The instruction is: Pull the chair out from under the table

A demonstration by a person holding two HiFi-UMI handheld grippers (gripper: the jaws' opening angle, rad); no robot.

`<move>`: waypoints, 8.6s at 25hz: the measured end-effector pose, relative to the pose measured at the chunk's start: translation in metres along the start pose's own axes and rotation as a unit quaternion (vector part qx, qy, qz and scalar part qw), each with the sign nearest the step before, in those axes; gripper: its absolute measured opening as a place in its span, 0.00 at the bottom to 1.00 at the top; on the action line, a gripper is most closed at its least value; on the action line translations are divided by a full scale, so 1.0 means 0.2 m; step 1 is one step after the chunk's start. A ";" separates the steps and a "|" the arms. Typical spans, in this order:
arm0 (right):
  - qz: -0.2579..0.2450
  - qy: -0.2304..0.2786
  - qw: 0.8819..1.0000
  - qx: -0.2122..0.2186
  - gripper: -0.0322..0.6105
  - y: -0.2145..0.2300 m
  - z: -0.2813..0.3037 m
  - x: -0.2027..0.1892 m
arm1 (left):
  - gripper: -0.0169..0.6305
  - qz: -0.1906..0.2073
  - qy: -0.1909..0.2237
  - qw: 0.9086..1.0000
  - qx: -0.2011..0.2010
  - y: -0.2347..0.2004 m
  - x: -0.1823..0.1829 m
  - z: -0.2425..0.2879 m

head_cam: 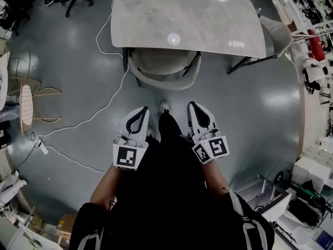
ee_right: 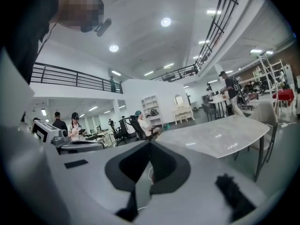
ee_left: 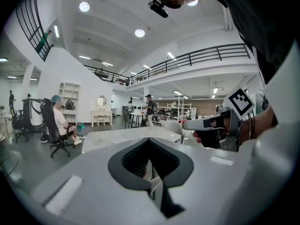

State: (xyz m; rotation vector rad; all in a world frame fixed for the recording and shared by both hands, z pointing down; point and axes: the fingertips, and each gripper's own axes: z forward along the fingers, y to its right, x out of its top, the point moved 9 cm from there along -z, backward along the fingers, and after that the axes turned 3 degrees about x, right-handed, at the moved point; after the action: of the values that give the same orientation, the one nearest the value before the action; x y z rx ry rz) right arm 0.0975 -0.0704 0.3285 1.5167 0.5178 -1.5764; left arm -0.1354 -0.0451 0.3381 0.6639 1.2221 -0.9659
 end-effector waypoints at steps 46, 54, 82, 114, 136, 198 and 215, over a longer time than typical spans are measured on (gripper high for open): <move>-0.174 -0.296 0.925 0.162 0.33 0.59 0.46 -0.58 | 0.23 0.254 -0.270 0.910 -0.184 -0.10 -0.71 0.77; -0.312 -0.393 0.843 0.193 0.41 0.61 0.55 -0.78 | 0.27 0.336 -0.272 0.879 -0.203 -0.10 -0.81 0.92; -0.528 -0.496 0.630 0.280 0.38 0.63 0.87 -1.37 | 0.36 0.456 -0.310 0.795 -0.251 -0.12 -0.96 1.02; -0.556 -0.481 0.612 0.292 0.26 0.62 0.85 -1.40 | 0.24 0.501 -0.339 0.739 -0.295 -0.08 -1.36 1.22; -0.551 -0.489 0.608 0.296 0.24 0.60 0.88 -1.39 | 0.17 0.504 -0.350 0.724 -0.315 -0.10 -1.36 1.21; -0.520 -0.507 0.626 0.282 0.21 0.33 0.56 -1.50 | 0.15 0.512 -0.347 0.701 -0.354 0.05 -1.44 0.88; -0.515 -0.510 0.633 0.271 0.21 0.22 0.42 -1.56 | 0.15 0.519 -0.341 0.695 -0.361 0.12 -1.49 0.72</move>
State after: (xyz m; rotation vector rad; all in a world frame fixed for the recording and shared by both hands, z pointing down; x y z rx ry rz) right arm 0.0479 -0.0684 0.6497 0.2478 0.1802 -3.3515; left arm -0.0618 -0.0833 0.6591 0.2026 0.3058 0.2861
